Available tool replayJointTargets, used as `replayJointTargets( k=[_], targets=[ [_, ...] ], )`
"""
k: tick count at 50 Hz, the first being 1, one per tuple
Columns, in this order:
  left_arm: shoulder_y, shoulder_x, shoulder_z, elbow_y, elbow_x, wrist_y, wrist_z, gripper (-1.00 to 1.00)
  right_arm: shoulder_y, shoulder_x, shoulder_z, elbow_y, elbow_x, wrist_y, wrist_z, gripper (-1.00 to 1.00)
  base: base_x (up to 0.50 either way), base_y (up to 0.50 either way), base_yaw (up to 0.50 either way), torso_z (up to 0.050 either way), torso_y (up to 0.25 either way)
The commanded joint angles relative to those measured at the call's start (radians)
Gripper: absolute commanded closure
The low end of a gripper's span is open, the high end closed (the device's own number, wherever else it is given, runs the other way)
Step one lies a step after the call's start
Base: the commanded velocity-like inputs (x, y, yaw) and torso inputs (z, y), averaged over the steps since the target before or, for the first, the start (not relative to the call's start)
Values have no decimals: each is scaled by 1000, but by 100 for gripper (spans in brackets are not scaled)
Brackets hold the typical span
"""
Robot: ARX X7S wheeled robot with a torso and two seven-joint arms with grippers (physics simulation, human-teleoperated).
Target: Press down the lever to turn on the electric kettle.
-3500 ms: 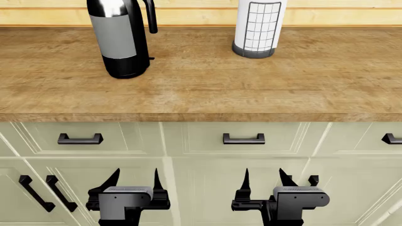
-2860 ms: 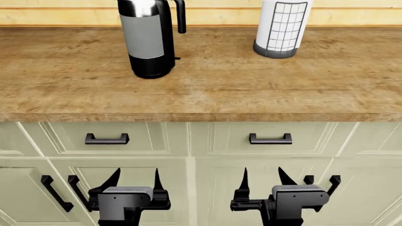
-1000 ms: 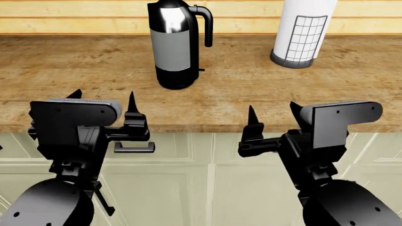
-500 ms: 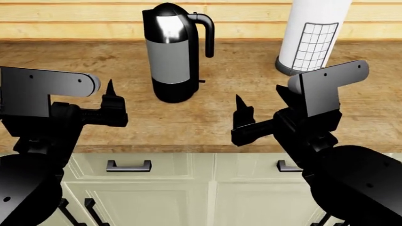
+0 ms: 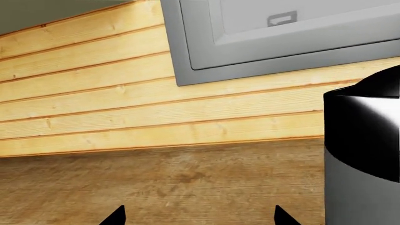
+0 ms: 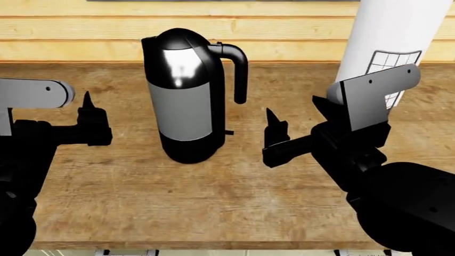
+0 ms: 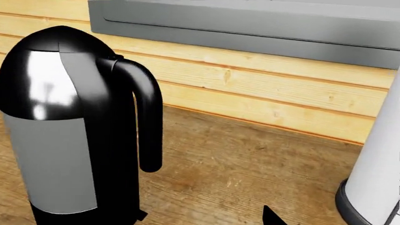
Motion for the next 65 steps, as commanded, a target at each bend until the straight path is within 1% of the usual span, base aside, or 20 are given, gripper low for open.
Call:
replayJointTargets(
  k=[1,10,14,18,19,24,28,35,45,55,65],
  targets=[
    [16,-66,-63,-30,-199,7,-187,-100,-5,23,-9,17,58,0,61,-100,500,4,0,0,0],
    [40,-95,-84,-23,-263,35,-241,-100,0,33,-33,39,112,11,126,-100,500,14,0,0,1],
    [34,-107,-89,-23,-307,38,-277,-100,12,39,-30,54,159,21,194,-100,0,0,0,0,0],
    [45,-118,-93,-17,-323,53,-289,-100,15,55,-44,86,189,20,259,-100,0,0,0,0,0],
    [48,-120,-93,-16,-324,57,-289,-100,15,58,-48,92,194,19,273,100,0,0,0,0,0],
    [55,-129,-92,-16,-332,72,-296,-100,26,73,-58,97,241,12,324,100,0,0,0,0,0],
    [64,-136,-89,-14,-328,86,-293,-100,36,82,-90,92,269,5,332,100,0,0,0,0,0],
    [68,-148,-88,-17,-342,99,-305,-100,1,93,-176,70,208,-37,275,100,0,0,0,0,0],
    [94,-166,-99,-12,-349,124,-304,-100,-9,29,-234,98,297,-34,328,100,0,0,0,0,0],
    [105,-183,-106,-11,-371,141,-321,-100,-17,20,-284,105,266,-74,285,100,0,0,0,0,0],
    [135,-189,-108,-5,-352,164,-304,-100,-1,3,-330,125,232,-113,240,100,0,0,0,0,0]
  ],
)
